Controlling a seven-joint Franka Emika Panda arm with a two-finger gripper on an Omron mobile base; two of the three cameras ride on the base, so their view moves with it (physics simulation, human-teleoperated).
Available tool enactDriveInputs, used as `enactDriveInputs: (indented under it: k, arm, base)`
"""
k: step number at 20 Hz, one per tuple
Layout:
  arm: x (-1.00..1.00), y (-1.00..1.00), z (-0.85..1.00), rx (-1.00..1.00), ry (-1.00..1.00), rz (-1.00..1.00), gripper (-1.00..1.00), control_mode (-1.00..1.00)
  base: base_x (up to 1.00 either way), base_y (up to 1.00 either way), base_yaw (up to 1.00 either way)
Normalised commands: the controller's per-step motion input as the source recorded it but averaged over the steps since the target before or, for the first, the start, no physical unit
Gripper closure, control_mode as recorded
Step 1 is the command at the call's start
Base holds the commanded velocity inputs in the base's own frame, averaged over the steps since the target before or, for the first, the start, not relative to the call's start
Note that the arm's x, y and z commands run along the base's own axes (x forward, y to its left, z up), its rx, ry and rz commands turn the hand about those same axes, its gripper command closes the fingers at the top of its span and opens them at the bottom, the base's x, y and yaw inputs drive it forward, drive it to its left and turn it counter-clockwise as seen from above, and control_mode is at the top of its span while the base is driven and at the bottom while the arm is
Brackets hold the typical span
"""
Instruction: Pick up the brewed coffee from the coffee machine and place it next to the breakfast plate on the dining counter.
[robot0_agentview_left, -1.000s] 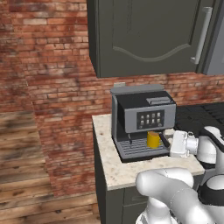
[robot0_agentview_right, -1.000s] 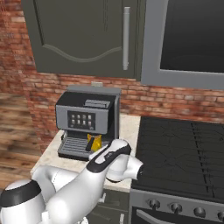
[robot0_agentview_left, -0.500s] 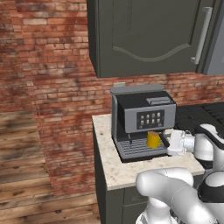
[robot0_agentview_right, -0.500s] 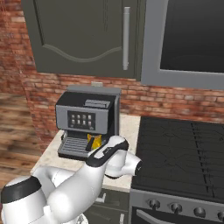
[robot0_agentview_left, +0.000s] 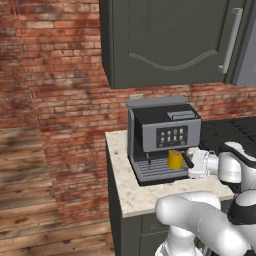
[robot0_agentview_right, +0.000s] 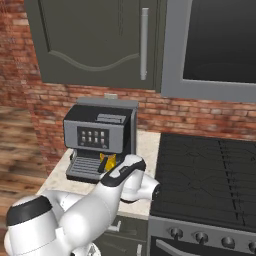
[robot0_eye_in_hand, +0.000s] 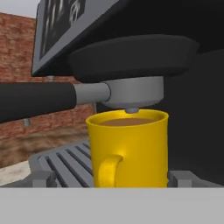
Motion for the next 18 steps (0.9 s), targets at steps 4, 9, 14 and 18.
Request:
enactDriveInputs:
  k: [4,9,14,18]
  arm:
    - [0.12,0.00,-0.04,0.00,0.00,0.00,-1.00,-1.00]
    - [0.04,0.00,0.00,0.00,0.00,0.00,1.00,-1.00]
    - [0.00,0.00,0.00,0.00,0.00,0.00,1.00,-1.00]
    - [0.00,0.00,0.00,0.00,0.00,0.01,1.00,-1.00]
  base:
    - [0.00,0.00,0.00]
    - [0.00,0.00,0.00]
    - [0.00,0.00,0.00]
    - [0.00,0.00,0.00]
